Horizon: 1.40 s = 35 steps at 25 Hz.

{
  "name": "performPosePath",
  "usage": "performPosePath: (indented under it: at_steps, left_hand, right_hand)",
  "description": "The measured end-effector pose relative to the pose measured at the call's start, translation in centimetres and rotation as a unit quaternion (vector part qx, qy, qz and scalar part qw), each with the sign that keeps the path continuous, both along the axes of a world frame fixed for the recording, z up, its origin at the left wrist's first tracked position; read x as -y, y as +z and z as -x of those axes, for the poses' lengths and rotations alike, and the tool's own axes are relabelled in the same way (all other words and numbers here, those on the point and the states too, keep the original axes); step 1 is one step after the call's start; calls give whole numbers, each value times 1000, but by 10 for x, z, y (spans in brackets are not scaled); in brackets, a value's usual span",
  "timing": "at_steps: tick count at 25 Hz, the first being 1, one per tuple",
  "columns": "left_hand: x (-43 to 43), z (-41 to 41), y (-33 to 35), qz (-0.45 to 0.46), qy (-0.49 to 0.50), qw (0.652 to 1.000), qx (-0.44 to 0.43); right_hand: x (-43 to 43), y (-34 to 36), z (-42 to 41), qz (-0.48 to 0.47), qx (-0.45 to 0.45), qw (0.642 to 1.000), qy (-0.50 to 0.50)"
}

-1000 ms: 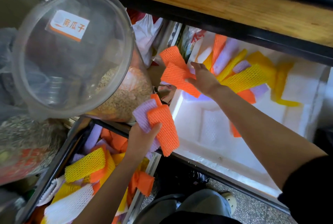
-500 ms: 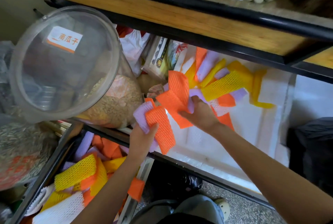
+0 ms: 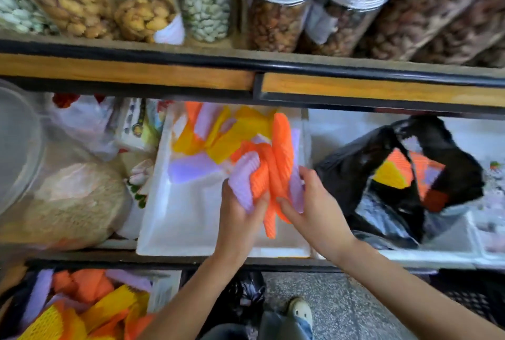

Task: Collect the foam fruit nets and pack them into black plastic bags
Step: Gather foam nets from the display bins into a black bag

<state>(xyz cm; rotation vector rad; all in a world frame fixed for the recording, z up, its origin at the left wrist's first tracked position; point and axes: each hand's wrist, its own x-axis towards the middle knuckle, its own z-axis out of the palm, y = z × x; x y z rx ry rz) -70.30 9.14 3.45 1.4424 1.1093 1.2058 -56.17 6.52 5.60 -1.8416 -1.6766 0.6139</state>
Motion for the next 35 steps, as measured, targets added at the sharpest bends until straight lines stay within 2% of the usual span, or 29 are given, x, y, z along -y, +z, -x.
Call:
performPosePath:
  at_steps: [6, 9, 11, 14, 16, 18, 20, 23, 26, 28, 30, 32, 33, 35]
  left_hand:
    - [19, -100, 65, -191, -55, 980, -11]
    - [26, -149, 89, -175, -85, 980, 48]
    - [30, -170, 92, -145, -79, 985, 49]
    - [35, -189, 87, -97, -64, 993, 8]
    - [38, -197, 87, -86, -28, 996, -9]
    - [38, -203, 88, -82, -8, 996, -18]
    - [37, -210, 88, -90, -6, 996, -23]
    - [33, -220, 87, -102, 12, 994, -46]
    - [27, -243, 85, -170, 10, 981, -96]
    - [22, -261, 75, -199, -18, 965, -170]
    - [20, -275, 58, -186, -63, 947, -256]
    - [23, -281, 42, -175, -101, 925, -322]
    - [24, -281, 36, -169, -112, 920, -336]
    - [26, -280, 30, -149, -119, 920, -342]
  right_hand:
    - [53, 63, -93, -150, -73, 980, -107]
    - [68, 80, -152, -208, -69, 962, -163]
    - [72, 81, -194, -223, -54, 947, -223]
    - [65, 63, -248, -178, -15, 947, -266]
    - [55, 47, -267, -136, 27, 959, -246]
    - [47, 29, -277, -83, 122, 973, -176]
    - [43, 9, -281, 17, 190, 979, -78]
    - [47, -15, -278, 100, 171, 977, 76]
    - [59, -15, -277, 114, 83, 980, 142]
    - [67, -5, -282, 129, 6, 983, 132]
    - [65, -2, -302, 51, -27, 998, 37]
    - [54, -1, -327, -46, 4, 996, -81]
    - [44, -1, -338, -58, 30, 992, -111]
    - [17, -5, -352, -8, 50, 992, -112]
